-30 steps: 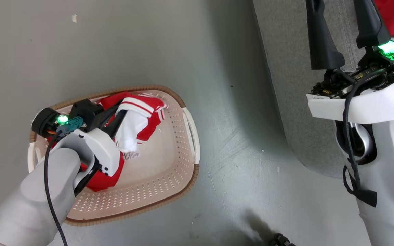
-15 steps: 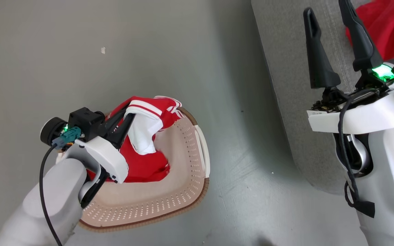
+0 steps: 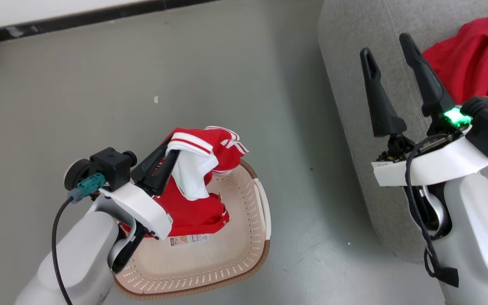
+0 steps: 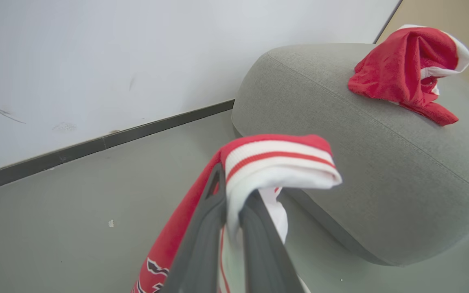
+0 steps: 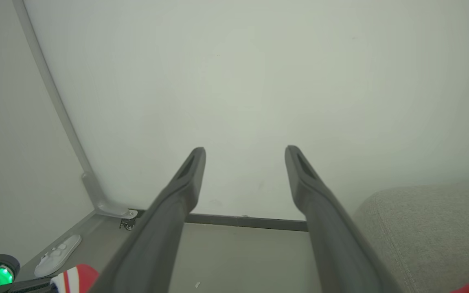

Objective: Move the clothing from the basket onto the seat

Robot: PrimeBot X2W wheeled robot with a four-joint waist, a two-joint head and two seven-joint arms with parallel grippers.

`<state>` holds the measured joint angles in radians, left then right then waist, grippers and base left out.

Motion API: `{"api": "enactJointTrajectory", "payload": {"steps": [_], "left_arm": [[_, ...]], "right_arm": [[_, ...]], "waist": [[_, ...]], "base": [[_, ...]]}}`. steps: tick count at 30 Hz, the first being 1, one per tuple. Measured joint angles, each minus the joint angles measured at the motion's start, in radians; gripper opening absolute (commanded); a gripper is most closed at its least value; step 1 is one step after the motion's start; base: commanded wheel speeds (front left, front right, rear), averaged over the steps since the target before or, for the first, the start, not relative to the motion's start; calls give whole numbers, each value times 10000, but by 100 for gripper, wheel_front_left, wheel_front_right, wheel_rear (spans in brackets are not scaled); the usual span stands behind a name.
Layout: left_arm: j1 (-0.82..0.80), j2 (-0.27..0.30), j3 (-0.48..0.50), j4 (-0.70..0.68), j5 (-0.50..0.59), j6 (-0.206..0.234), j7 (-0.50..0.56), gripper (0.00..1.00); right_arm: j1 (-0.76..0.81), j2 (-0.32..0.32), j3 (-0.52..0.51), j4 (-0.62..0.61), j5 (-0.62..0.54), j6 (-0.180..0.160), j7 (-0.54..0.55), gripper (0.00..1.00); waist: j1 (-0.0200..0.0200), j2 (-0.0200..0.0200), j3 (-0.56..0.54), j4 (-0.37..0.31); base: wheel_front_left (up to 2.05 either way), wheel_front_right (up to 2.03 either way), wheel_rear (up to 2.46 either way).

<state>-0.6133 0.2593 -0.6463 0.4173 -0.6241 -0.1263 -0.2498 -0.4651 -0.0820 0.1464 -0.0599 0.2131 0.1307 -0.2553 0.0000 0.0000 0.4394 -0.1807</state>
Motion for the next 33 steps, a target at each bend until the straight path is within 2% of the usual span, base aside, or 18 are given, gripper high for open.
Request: {"api": "enactJointTrajectory", "payload": {"steps": [17, 33], "left_arm": [[686, -132, 232, -627, 211, 0, 0, 0], [676, -169, 163, -1037, 723, 0, 0, 0]], "right_arm": [[778, -477, 1099, 625, 591, 0, 0, 100], [1396, -884, 2729, 1302, 1363, 0, 2, 100]], "waist": [[1, 0, -1486, 385], [0, 0, -2511, 801]], "base": [[0, 0, 0], [0, 0, 0]]}}
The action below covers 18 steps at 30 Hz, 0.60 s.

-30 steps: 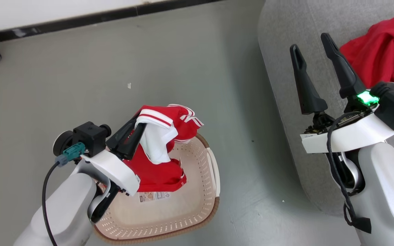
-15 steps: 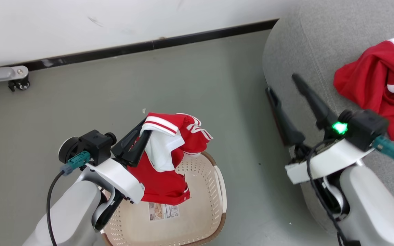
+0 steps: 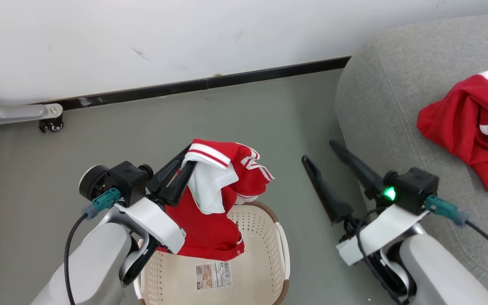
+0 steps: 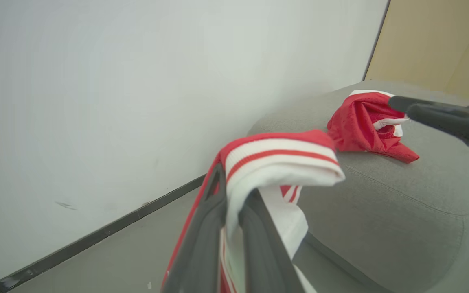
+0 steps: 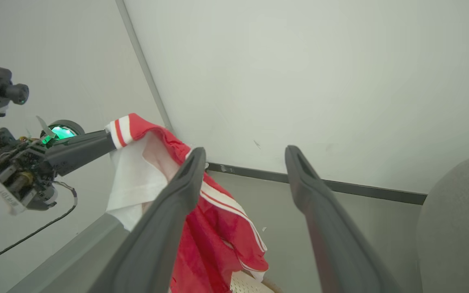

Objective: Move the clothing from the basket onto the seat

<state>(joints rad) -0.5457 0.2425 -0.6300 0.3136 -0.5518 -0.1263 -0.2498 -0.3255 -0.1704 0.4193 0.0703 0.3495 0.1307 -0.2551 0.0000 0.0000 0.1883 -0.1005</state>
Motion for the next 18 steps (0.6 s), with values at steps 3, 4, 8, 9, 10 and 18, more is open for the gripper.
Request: {"api": "enactJointTrajectory", "payload": {"steps": [3, 4, 8, 9, 10, 18], "left_arm": [[-35, -82, -59, -59, 38, -2, 0, 0], [-35, -82, -59, -59, 38, -2, 0, 0], [-233, -205, -267, -228, 84, -2, 0, 0], [-276, -217, -280, -268, 84, -2, 0, 0], [-314, -226, -309, -299, 86, -2, 0, 0], [-562, -357, -692, -512, 274, -2, 0, 0]], "right_arm": [[214, -123, 345, 153, 117, 0, 0, 100], [214, -123, 345, 153, 117, 0, 0, 100], [347, -274, 573, 433, 314, 0, 0, 100], [346, -330, 646, 516, 313, 0, 0, 100], [347, -414, 788, 637, 311, 0, 0, 100], [316, -669, 1139, 1120, 272, 0, 0, 100]], "waist": [[0, 0, -138, 94], [0, 0, -138, 94], [0, 0, -324, 263], [0, 0, -355, 297], [0, 0, -385, 333], [0, 0, -567, 623]], "base": [[0, 0, 0], [0, 0, 0], [0, 0, 0], [0, 0, 0], [0, 0, 0], [0, 0, 0]]}}
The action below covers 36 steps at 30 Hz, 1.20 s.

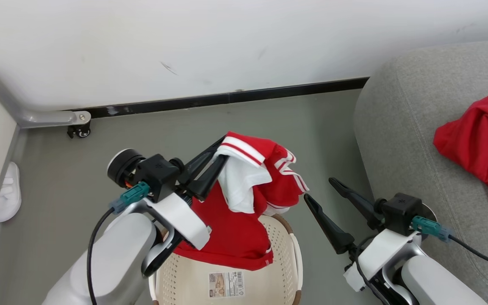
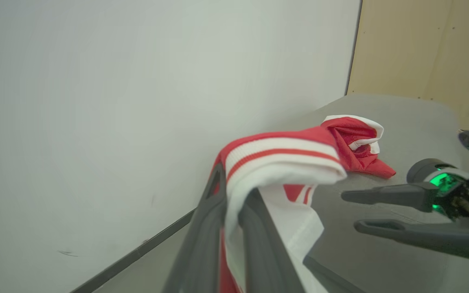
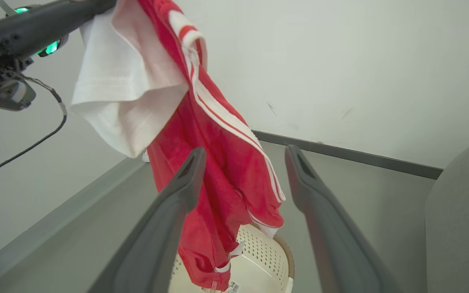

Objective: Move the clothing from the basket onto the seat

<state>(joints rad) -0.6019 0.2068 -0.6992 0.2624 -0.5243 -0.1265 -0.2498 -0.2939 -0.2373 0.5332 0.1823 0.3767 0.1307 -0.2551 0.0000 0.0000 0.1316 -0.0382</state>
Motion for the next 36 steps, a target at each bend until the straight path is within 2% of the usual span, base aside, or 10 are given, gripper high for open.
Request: {"api": "enactJointTrajectory", "payload": {"steps": [15, 22, 30, 36], "left_arm": [[-81, -134, -644, -357, 17, -6, -25, 0], [-81, -186, -978, -633, 13, -6, -25, 0], [-245, -136, -1419, -984, 13, -6, -25, 0], [-341, -125, -1714, -1193, -17, -6, -25, 0]], "right_arm": [[-702, -481, 322, 658, 117, 0, 0, 100], [-857, -529, 1323, 1131, 458, 2, 0, 100], [-1465, -619, 1768, 1582, 840, 2, 0, 100], [-1694, -742, 2865, 1891, 1277, 2, 0, 100]], "waist": [[1, 0, -232, 523], [0, 0, -252, 798], [0, 0, -188, 1087], [1, 0, -114, 1277]], "base": [[0, 0, 0], [0, 0, 0], [0, 0, 0], [0, 0, 0]]}}
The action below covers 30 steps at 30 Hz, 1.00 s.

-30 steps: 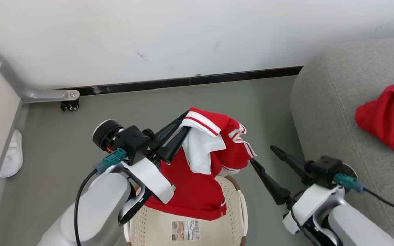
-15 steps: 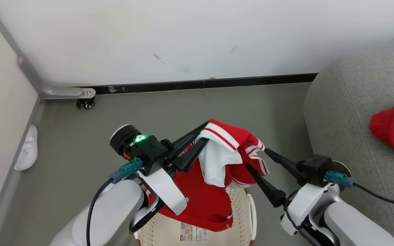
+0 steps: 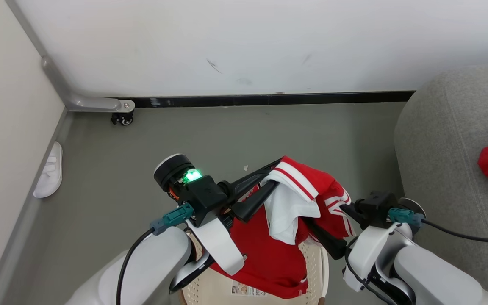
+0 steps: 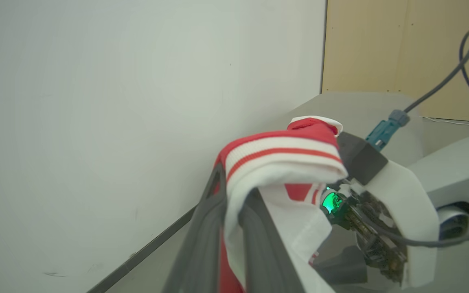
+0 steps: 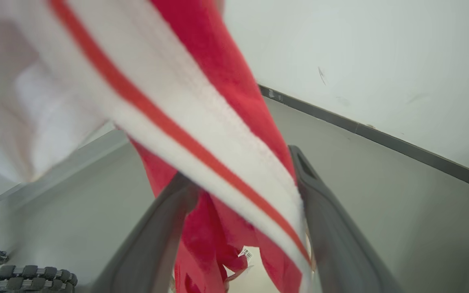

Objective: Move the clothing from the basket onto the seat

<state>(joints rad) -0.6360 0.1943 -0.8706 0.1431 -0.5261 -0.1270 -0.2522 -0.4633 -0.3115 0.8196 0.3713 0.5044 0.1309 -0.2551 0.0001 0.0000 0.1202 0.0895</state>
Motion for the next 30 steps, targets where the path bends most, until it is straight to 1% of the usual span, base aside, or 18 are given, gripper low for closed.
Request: {"api": "enactJointTrajectory", "payload": {"steps": [7, 12, 13, 14, 15, 20, 25, 30], "left_arm": [[-182, 44, -297, -144, -113, 0, 0, 0], [-206, 73, -414, -196, -286, 0, 0, 0], [-222, 84, -431, -203, -297, 0, 0, 0], [-248, 104, -435, -217, -314, 0, 0, 0], [-278, 125, -435, -224, -349, 0, 0, 0], [-319, 297, -274, -146, -474, 0, -2, 0], [-310, 384, 21, 15, -550, 0, -2, 0], [-224, 525, 96, 163, -640, 0, -2, 0]], "right_arm": [[-539, 38, 477, 186, 368, 0, 0, 100], [-688, 238, 1072, 305, 690, 0, 0, 100], [-752, 272, 1147, 318, 725, 0, 0, 80], [-802, 286, 1187, 314, 767, 0, 0, 46], [-834, 288, 1241, 318, 819, 0, 0, 0], [-995, 282, 1170, 360, 984, 0, 0, 0], [-1002, 222, 546, 313, 1022, 0, 0, 0], [-1005, 207, -205, 159, 1001, 0, 0, 0]], "waist": [[0, 0, 74, 164], [0, 0, 109, 217], [0, 0, 109, 223], [0, 0, 109, 227], [0, 0, 109, 228], [0, 0, 106, 213], [-1, 0, 111, 137], [0, 0, 113, 27]], "base": [[0, 0, 0], [0, 0, 0], [0, 0, 0], [0, 0, 0], [0, 0, 0], [0, 0, 0], [0, 0, 0], [0, 0, 0]]}}
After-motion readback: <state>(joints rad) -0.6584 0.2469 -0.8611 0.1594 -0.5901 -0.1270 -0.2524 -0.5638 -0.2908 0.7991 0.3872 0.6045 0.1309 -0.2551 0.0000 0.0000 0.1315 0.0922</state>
